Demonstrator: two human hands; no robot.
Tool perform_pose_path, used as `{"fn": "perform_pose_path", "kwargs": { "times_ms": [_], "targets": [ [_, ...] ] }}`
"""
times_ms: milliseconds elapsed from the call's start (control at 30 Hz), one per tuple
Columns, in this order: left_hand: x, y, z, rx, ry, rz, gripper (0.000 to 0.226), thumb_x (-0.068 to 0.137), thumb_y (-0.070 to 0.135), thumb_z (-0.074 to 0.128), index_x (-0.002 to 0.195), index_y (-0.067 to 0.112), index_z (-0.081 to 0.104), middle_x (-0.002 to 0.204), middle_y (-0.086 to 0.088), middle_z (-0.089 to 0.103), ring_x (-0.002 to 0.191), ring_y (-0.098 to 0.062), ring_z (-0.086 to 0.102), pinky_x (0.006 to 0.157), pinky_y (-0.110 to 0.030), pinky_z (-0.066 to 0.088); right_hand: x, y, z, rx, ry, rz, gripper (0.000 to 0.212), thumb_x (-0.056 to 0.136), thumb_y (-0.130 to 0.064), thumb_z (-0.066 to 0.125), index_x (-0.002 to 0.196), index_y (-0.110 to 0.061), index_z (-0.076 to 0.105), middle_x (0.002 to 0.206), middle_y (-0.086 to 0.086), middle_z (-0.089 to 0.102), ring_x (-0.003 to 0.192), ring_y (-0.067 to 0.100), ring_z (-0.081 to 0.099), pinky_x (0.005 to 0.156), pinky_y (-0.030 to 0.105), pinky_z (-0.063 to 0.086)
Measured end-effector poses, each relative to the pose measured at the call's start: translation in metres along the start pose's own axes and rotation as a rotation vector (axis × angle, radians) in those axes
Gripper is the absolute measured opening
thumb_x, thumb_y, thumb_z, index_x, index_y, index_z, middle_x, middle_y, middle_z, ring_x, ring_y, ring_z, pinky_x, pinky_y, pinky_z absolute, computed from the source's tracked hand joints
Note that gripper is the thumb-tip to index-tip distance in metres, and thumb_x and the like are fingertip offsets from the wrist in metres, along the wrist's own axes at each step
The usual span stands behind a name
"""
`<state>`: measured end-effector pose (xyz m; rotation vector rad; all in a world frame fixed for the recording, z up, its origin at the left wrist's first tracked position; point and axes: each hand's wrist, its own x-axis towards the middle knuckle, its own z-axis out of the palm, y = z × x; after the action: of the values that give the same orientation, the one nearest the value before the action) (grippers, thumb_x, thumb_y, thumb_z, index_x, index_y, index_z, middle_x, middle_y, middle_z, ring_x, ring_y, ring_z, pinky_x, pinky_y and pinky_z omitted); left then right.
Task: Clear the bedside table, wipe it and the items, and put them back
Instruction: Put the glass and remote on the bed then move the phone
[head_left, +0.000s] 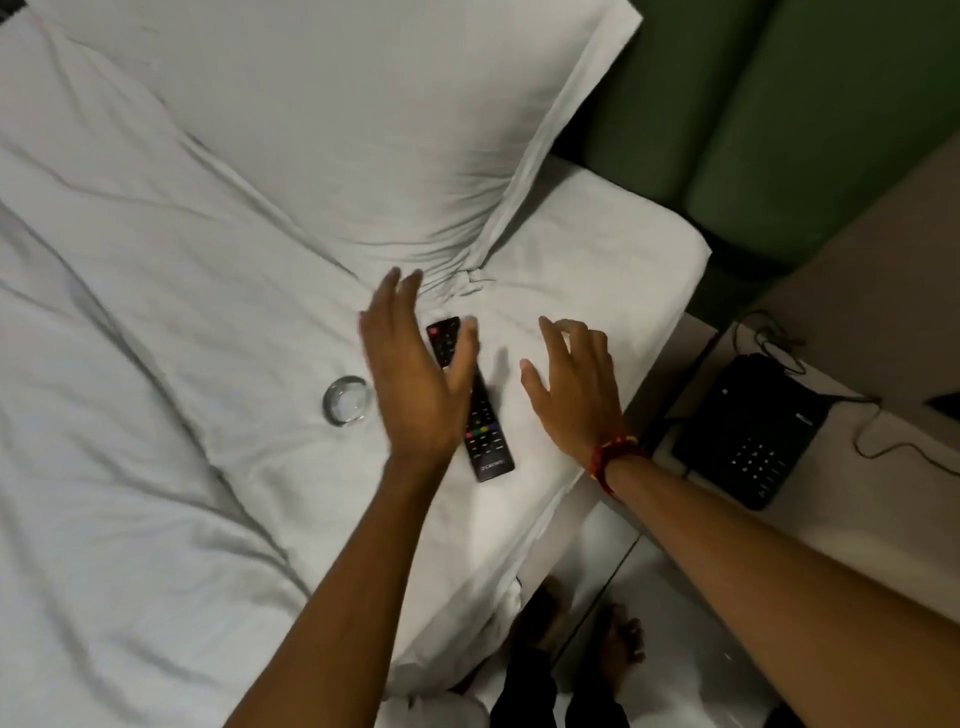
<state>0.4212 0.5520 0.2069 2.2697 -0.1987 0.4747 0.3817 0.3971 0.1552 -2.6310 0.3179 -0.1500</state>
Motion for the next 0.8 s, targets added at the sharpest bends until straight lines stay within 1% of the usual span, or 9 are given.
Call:
{"fn": "perform_pose_path", "kwargs": {
  "times_ms": [133,267,333,400,467,567,633,700,800],
  "targets": [
    [-0.016,0.057,0.069,-0.139,-0.393,0.050,0.059,0.104,0.035,0.055,0.155,0.012,0.037,0.163,-0.007,0.038,0.151,-0.020,0.033,0.125,-0.039,0.028,-0.002,0.063,-0.020,0.045,-0.028,0.136,0.062,0.102,-0.038,0.050,0.156,-0.012,0.033,0.158,0.017,0.038,0.143,0.034,0.039,0.115,0.048,0.039],
    [-0.048,0.096,0.139,-0.165,-0.768,0.055,0.063,0.105,0.040,0.051,0.159,0.014,0.031,0.165,-0.005,0.035,0.152,-0.020,0.033,0.126,-0.036,0.028,-0.021,0.135,-0.044,0.115,-0.037,0.364,0.071,0.100,-0.054,0.029,0.158,-0.012,0.028,0.164,0.017,0.028,0.151,0.035,0.029,0.123,0.049,0.031],
    [-0.064,0.111,0.173,-0.189,-0.921,0.033,0.063,0.105,0.041,0.050,0.160,0.017,0.030,0.164,-0.006,0.036,0.149,-0.019,0.037,0.121,-0.022,0.028,-0.037,0.174,-0.053,0.161,-0.016,0.451,0.069,0.103,-0.049,0.038,0.159,-0.011,0.025,0.166,0.018,0.023,0.153,0.035,0.023,0.125,0.048,0.026],
    [-0.078,0.118,0.205,-0.212,-1.047,-0.029,0.059,0.105,0.039,0.051,0.158,0.019,0.034,0.161,-0.006,0.042,0.141,-0.013,0.042,0.102,0.000,0.026,-0.052,0.209,-0.058,0.206,-0.023,0.553,0.070,0.103,-0.042,0.048,0.160,-0.012,0.021,0.168,0.016,0.018,0.155,0.033,0.018,0.126,0.046,0.023],
    [-0.094,0.121,0.240,-0.244,-1.176,-0.206,0.058,0.105,0.038,0.052,0.157,0.017,0.036,0.160,-0.005,0.044,0.142,-0.013,0.044,0.102,-0.002,0.030,-0.063,0.243,-0.061,0.304,0.000,0.707,0.069,0.103,-0.035,0.052,0.160,-0.013,0.020,0.168,0.015,0.020,0.155,0.032,0.021,0.126,0.047,0.025],
    [-0.108,0.113,0.283,-0.265,-1.207,-0.548,0.054,0.104,0.033,0.056,0.152,0.012,0.045,0.152,-0.008,0.052,0.138,-0.020,0.051,0.110,-0.021,0.042,-0.072,0.276,-0.056,0.601,0.087,0.929,0.064,0.103,-0.033,0.054,0.158,-0.012,0.027,0.163,0.013,0.033,0.146,0.027,0.039,0.120,0.041,0.036],
    [-0.118,0.105,0.311,-0.236,-1.183,-0.659,0.032,0.104,0.029,0.056,0.130,0.011,0.062,0.133,-0.012,0.063,0.125,-0.026,0.060,0.105,-0.026,0.047,-0.075,0.295,-0.050,0.807,0.171,1.060,0.053,0.102,-0.029,0.056,0.150,-0.010,0.041,0.152,0.012,0.050,0.132,0.020,0.051,0.107,0.032,0.042],
    [-0.125,0.101,0.331,-0.173,-1.183,-0.625,0.017,0.106,0.028,0.053,0.092,0.023,0.061,0.099,-0.005,0.065,0.094,-0.023,0.065,0.087,-0.017,0.051,-0.076,0.309,-0.042,0.950,0.231,1.161,0.043,0.102,-0.026,0.057,0.140,-0.009,0.052,0.140,0.011,0.059,0.124,0.023,0.058,0.094,0.027,0.045],
    [-0.129,0.106,0.341,-0.100,-1.149,-0.547,0.028,0.107,0.035,0.049,0.080,0.030,0.050,0.075,0.015,0.049,0.066,0.003,0.045,0.051,-0.002,0.038,-0.073,0.317,-0.033,1.058,0.163,1.247,0.052,0.102,-0.036,0.054,0.146,-0.009,0.046,0.148,0.011,0.053,0.136,0.028,0.050,0.100,0.031,0.041]
  ]
}}
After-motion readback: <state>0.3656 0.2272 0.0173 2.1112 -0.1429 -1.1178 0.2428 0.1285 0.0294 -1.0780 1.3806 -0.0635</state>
